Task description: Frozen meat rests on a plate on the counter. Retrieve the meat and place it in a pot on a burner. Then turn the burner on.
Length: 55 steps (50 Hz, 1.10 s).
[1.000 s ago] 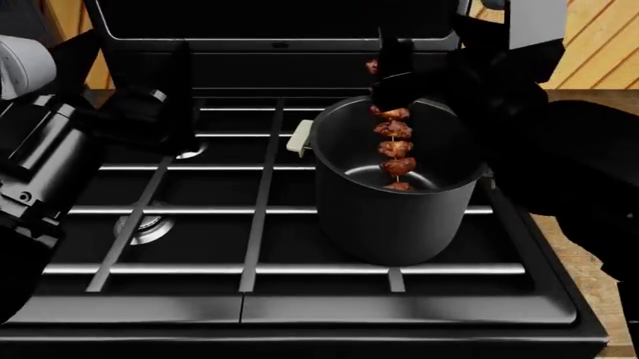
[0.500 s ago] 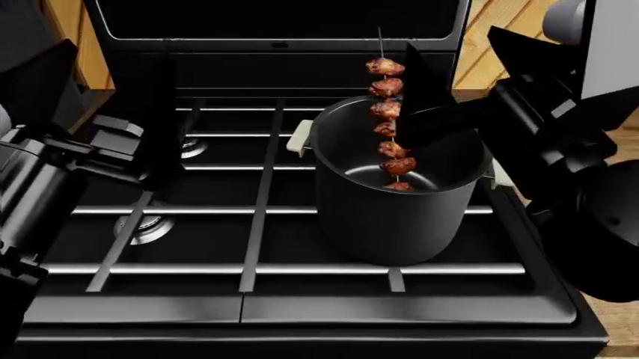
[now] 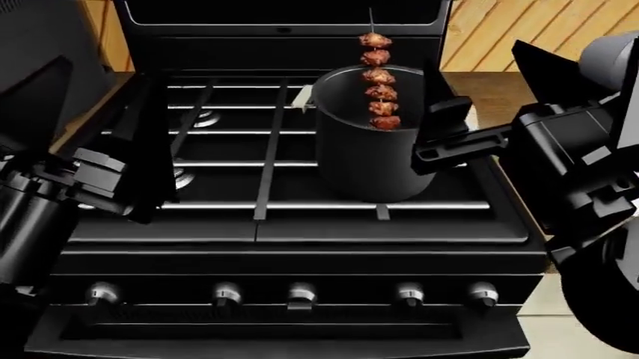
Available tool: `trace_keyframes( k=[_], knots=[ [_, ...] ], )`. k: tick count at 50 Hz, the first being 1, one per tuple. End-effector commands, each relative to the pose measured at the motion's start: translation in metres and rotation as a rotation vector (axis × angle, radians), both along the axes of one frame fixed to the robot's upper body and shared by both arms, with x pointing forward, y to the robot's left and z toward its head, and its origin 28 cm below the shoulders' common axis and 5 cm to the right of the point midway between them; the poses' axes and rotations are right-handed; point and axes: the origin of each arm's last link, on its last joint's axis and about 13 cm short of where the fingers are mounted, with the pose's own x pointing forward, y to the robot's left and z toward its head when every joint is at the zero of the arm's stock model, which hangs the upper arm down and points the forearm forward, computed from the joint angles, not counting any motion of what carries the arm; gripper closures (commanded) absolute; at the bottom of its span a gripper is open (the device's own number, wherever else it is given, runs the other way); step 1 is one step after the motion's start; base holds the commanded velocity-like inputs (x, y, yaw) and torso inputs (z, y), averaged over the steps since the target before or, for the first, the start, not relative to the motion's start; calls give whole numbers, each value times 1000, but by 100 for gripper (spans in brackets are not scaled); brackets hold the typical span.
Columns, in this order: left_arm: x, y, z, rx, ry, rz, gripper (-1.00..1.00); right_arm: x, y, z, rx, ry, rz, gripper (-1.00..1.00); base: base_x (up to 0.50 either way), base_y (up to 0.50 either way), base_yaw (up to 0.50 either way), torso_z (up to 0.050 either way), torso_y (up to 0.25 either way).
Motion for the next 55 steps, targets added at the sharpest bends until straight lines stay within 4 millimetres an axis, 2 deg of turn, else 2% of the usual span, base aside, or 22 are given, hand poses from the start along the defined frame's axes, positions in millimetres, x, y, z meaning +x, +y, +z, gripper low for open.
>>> trace_keyframes(
  k=[1, 14, 21, 27, 32, 37, 46, 55],
  knots=[
    [-2, 0, -4, -19, -12, -28, -100, -6, -1, -3, 13, -15, -3, -100, -500, 0, 0, 0, 0],
    [1, -7, -14, -25, -65, -1, -100, -7, -3, -7, 38, -22, -4, -100, -494, 0, 0, 0, 0],
    [2, -14, -26, -41, -124, 33, -100, -7, -4, -10, 39, -26, -22, -100, -13, 0, 0, 0, 0],
    [4, -15, -38, -129, -150, 52, -100, -3, -6, -20, -35, -29, -78, -100, 0, 0, 0, 0, 0],
    [-8, -26, -54, -24, -381, 86, -100, -3, -5, -28, 1, -47, -62, -100, 0, 0, 0, 0, 0],
    [-9, -28, -59, -7, -444, 128, -100, -6, -6, -35, 77, -51, -36, -100, 0, 0, 0, 0, 0],
    [-12, -27, -65, 8, -488, 120, -100, -22, -8, -49, 50, -109, -47, -100, 0, 0, 0, -44, 0],
    [-15, -26, -65, 9, -518, 116, -100, -29, -6, -56, 3, -103, -39, -100, 0, 0, 0, -50, 0]
  ],
)
